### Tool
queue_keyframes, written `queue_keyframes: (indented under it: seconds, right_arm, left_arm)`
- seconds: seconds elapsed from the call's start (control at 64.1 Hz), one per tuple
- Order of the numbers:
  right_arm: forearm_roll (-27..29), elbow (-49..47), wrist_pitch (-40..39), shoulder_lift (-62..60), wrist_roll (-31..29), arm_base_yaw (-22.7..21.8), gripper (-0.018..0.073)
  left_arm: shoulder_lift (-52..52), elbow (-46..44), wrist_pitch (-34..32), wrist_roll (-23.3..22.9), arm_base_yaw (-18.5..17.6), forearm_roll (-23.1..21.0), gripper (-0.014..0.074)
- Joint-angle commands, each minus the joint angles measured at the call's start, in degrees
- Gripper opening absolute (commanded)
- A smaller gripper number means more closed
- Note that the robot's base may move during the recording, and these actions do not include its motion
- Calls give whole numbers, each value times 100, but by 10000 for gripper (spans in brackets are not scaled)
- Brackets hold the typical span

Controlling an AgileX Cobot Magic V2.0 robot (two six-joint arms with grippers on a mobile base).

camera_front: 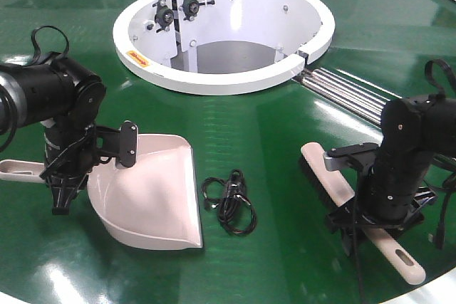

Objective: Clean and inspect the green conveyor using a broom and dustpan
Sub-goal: 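Sweep the black cable into the dustpan with the right-held brush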

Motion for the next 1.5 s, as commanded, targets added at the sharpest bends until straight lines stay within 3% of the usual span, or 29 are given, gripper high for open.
queue_keyframes:
  seconds: [0.0,0.203,0.359,0.499,0.749,1.045,1.263,1.482]
  right_arm:
    - [-121,-169,-19,-190,64,7,428]
    - [-113,-394,194,-190,84,7,197]
    - [532,-556,511,-278,-150,7,-15]
    - [805,-557,566,-424,207,106,-8]
    - [220,-568,617,-406,1545,1239,-6]
    - [338,-1268,1312,263,2453,1994,-4]
    - [927,-2051,1307,910,2606,2372,-4]
    - [1977,-2997,1307,1647,2076,2514,-4]
  left_arm:
    - [-272,-122,-4,-56,-41,48,-6]
    - [-272,-122,-4,-56,-41,48,-6]
    - [-272,-122,-4,-56,-41,48,-6]
    - [-272,-122,-4,-56,-41,48,-6]
    - [-272,-122,-4,-56,-41,48,-6]
    - [-272,-122,-4,-56,-41,48,-6]
    - [-272,-122,-4,-56,-41,48,-6]
    - [-272,-122,-4,-56,-41,48,-6]
